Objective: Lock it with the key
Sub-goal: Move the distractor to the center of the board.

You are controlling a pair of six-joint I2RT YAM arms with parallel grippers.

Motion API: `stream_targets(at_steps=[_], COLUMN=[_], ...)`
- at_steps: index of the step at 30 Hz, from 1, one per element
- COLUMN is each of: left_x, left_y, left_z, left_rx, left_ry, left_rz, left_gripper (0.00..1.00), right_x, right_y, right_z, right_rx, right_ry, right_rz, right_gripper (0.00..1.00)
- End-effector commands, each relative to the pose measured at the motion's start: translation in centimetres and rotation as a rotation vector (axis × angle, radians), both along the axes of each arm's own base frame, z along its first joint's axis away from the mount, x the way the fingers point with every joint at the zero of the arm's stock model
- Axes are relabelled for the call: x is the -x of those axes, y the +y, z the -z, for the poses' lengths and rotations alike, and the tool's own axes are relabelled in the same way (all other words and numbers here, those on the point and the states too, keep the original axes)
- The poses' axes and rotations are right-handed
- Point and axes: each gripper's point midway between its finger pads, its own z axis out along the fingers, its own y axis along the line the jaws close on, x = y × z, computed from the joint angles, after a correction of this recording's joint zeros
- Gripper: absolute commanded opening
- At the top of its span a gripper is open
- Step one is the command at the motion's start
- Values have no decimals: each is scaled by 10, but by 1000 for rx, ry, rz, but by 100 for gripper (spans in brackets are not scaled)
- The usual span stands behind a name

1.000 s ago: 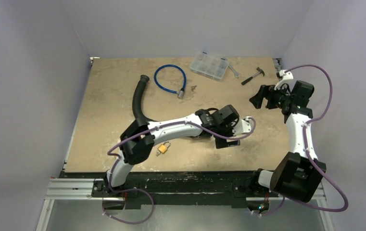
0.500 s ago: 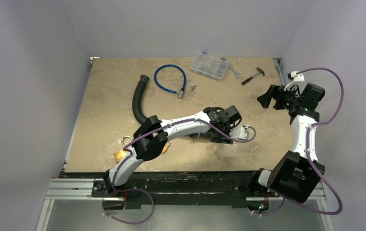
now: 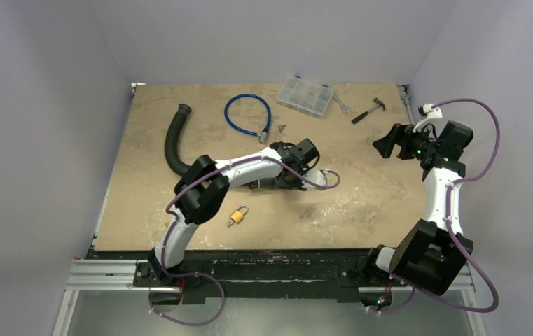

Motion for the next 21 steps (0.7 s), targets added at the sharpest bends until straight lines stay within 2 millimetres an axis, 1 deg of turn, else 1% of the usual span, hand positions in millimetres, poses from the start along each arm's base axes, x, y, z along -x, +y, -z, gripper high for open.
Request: stream_targets(at_steps=[1,5,9,11,12,13,15,16,18,20,21], left_x=[-27,-46,-59,-65,-67,-69,-72,-71,-61,-48,-41], left_y=[45,89,135,151,156,159,160,156,141,131,128], left_z=[-40,-45,-41,-41,-44,-46,-58,-69,-95,-117,-123], left_rx=[-20,-66,-98,-95,-81,-59,12,66,217,339,384], left_ry=[-84,-118,-78,-76,-74,-63,-35,-32,-13,2,16], left_rz=[-36,-78,-142,-166,-179,-193,-224,-232,-233,-257,-275], left_gripper=[33,33,33,33,33,34,38,40,52,62,65], right_x=[3,3,4,4,5,5,6,7,9,11,13], right_y=[5,6,8,9,10,11,13,13,16,18,20], right_z=[-12,-12,-12,-11,-11,-11,-9,-9,-9,-10,-12], right_rx=[6,3,0,-3,-7,-9,-15,-14,-16,-21,-27], right_ry=[-39,-37,-38,-36,-35,-36,-31,-30,-32,-28,-30], right_rz=[-34,-39,-49,-57,-63,-70,-81,-86,-103,-111,-116], right_gripper=[99,99,99,99,99,99,99,99,99,99,99])
